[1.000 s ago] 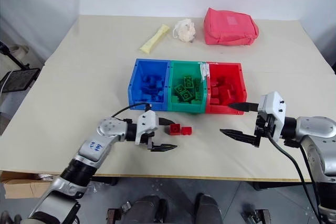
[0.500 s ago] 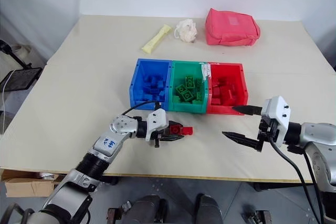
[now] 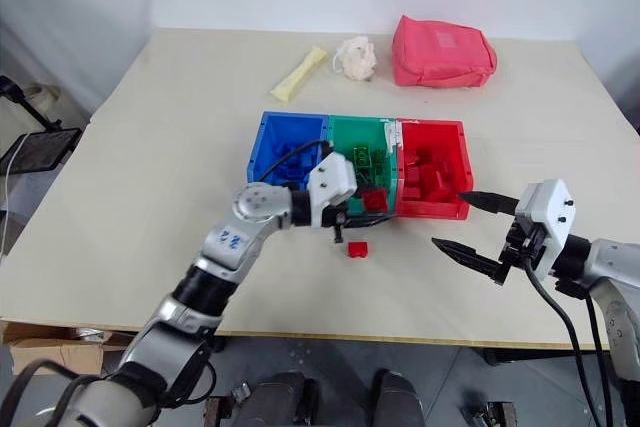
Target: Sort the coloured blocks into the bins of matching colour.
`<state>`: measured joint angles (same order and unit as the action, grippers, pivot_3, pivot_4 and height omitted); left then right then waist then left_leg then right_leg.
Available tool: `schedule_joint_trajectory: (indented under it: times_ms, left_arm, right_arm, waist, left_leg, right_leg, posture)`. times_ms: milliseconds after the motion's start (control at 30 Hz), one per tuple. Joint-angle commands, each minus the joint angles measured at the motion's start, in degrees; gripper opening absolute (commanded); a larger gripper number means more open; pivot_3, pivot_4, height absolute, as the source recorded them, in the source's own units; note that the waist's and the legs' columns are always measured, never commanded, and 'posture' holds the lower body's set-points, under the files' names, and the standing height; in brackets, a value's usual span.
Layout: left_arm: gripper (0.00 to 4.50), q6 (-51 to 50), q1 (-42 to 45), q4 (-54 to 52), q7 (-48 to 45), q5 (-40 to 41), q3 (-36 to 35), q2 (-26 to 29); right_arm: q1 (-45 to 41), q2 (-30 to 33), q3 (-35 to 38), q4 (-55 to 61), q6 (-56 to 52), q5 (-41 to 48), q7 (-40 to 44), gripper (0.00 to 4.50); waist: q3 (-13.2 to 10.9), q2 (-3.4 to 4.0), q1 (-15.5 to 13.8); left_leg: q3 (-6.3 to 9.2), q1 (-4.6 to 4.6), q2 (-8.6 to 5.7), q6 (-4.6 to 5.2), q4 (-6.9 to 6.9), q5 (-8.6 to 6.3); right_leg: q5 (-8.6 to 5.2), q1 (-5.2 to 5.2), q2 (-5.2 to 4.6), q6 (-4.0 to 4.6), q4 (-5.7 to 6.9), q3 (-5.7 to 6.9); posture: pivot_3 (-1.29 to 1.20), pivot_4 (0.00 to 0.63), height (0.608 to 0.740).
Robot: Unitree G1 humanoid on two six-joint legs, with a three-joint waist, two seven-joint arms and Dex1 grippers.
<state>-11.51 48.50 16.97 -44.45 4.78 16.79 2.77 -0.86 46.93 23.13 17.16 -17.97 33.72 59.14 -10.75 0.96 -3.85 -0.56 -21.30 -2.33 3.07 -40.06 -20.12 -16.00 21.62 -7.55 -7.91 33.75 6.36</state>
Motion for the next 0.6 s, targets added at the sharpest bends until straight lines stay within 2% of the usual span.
schedule_joint_trajectory:
  times_ms: [33,133,300,433,600]
  left_arm:
    - [1.51,5.89,4.53,6.97,3.38,-1.94,-0.27,-3.16]
    - [1.51,9.96,7.79,13.70,4.39,-2.39,-0.62,-5.72]
    - [1.51,17.22,16.99,31.03,9.23,-3.84,-2.47,-11.50]
    - [2.82,21.63,24.62,44.64,12.82,-2.89,-5.72,-16.17]
    - [4.41,25.86,28.27,50.67,14.77,-3.57,-7.68,-17.73]
  right_arm:
    - [1.54,-0.89,3.73,3.97,0.32,1.16,-2.96,4.50]
    - [3.01,-1.77,5.21,5.45,0.58,0.88,-5.43,4.50]
    - [6.02,-3.50,7.26,8.33,0.98,0.69,-8.73,4.50]
    - [7.48,-4.60,7.50,10.01,1.23,0.77,-10.49,4.50]
    - [8.10,-4.69,7.47,10.74,1.37,0.49,-11.52,4.50]
  waist:
    - [0.00,0.00,-0.09]
    - [0.00,0.00,-0.10]
    - [-0.03,-0.05,-0.60]
    - [-0.03,-0.06,-0.58]
    - [-0.04,-0.06,-0.49]
  left_leg:
    - [-0.07,0.01,-0.04,0.01,0.02,0.00]
    - [-0.09,0.04,-0.02,0.02,0.08,-0.01]
    - [-0.12,-0.01,-0.03,0.04,0.06,0.00]
    - [-0.17,0.00,-0.02,0.06,0.09,-0.01]
    - [-0.22,0.00,-0.01,0.06,0.11,-0.01]
  right_leg:
    - [0.01,0.00,-0.03,-0.03,-0.01,-0.02]
    - [0.04,0.02,-0.03,-0.07,-0.02,0.01]
    - [0.04,0.04,-0.03,-0.07,-0.07,0.08]
    - [0.04,0.05,-0.02,-0.07,-0.12,0.08]
    - [0.04,0.10,-0.02,-0.08,-0.08,0.09]
  posture:
    - [0.00,0.150,0.740]
    - [0.00,0.150,0.740]
    - [0.00,0.150,0.740]
    - [0.00,0.150,0.740]
    - [0.00,0.150,0.740]
